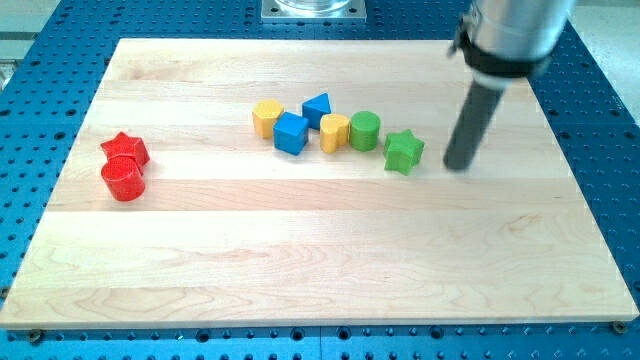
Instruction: Place the green blocks diagonal to each other
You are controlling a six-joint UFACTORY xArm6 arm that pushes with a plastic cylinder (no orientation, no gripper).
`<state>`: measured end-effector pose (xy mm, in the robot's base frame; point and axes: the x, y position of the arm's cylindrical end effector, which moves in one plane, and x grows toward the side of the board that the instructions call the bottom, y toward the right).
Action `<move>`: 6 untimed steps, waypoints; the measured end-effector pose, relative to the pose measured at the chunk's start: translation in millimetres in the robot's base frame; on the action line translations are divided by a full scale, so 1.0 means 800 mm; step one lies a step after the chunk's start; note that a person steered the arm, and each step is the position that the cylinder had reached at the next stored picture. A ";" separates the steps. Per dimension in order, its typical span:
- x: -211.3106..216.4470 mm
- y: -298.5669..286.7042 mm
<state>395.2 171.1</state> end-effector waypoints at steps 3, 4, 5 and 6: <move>-0.069 -0.104; -0.034 -0.122; 0.032 -0.085; 0.020 -0.079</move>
